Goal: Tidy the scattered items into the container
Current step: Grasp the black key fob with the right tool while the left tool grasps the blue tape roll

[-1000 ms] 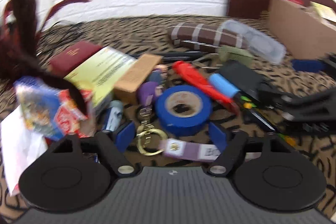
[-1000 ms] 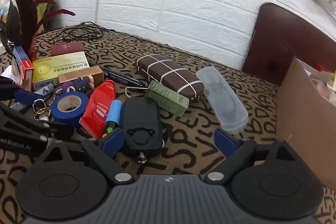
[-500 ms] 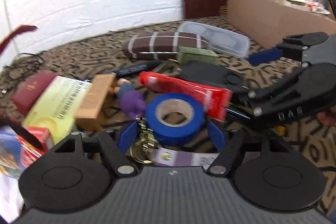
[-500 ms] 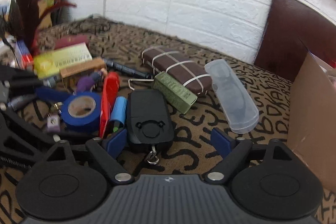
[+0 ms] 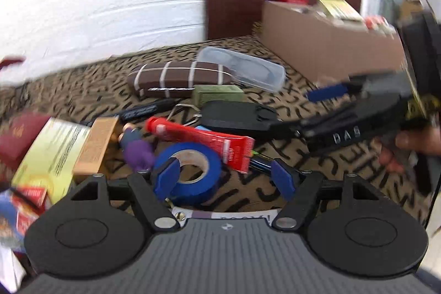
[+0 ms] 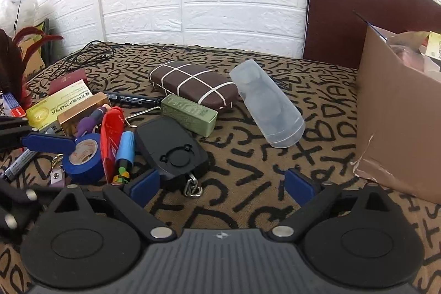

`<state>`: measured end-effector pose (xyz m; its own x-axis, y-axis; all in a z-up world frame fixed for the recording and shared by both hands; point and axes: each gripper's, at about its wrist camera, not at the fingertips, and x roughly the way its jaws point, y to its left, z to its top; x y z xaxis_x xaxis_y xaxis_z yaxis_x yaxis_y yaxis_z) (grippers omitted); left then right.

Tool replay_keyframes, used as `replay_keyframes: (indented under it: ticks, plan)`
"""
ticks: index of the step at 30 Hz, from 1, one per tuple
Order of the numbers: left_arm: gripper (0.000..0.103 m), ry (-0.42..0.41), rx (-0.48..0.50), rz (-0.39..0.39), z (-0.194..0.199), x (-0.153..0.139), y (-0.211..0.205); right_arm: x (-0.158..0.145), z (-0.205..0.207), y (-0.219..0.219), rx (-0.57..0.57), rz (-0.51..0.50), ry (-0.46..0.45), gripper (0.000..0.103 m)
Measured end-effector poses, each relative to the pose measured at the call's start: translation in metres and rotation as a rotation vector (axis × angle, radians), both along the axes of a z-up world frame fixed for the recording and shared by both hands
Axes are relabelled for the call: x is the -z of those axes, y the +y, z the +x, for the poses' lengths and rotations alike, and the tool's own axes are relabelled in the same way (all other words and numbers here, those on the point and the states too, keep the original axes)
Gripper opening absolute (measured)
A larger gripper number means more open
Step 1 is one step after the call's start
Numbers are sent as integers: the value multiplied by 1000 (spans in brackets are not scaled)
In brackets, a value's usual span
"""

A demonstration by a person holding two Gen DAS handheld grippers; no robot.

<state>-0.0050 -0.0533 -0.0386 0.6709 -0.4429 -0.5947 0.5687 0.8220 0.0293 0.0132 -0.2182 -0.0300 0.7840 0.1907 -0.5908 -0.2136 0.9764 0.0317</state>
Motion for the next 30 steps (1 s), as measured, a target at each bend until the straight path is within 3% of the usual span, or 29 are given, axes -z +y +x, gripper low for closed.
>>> replay_keyframes:
  ticks: [4,6,7,8,13,18,20,21,22,24,27,30]
  plan:
    - [50,-16,-6,153,6,11,-20,-2,0,2,7,-24,-18,98]
    - [39,-9,-39,159,11,13,-21,-3,0,4,2,-42,-31,98]
    - [29,3,-64,153,14,12,-18,-3,-1,5,-3,-52,-40,97]
    - [26,15,-86,143,16,11,-14,-4,-1,6,-11,-64,-51,97]
    - [25,17,-124,155,10,11,-6,-5,12,13,-170,-113,-64,80]
    - [27,41,-148,120,14,9,2,4,38,30,-332,-212,-24,74]
    - [27,39,-149,119,13,10,1,5,47,26,-337,-130,3,69]
    - [27,35,-147,119,14,10,1,6,49,24,-337,-82,26,57]
    - [27,32,-147,119,13,10,2,5,48,24,-335,-55,42,55]
    - [27,38,-151,111,13,10,3,4,41,29,-331,-77,48,52]
    - [27,37,-156,117,14,10,2,3,36,35,-326,-113,24,55]
    - [27,31,-160,117,13,11,1,5,38,40,-307,-157,-12,80]
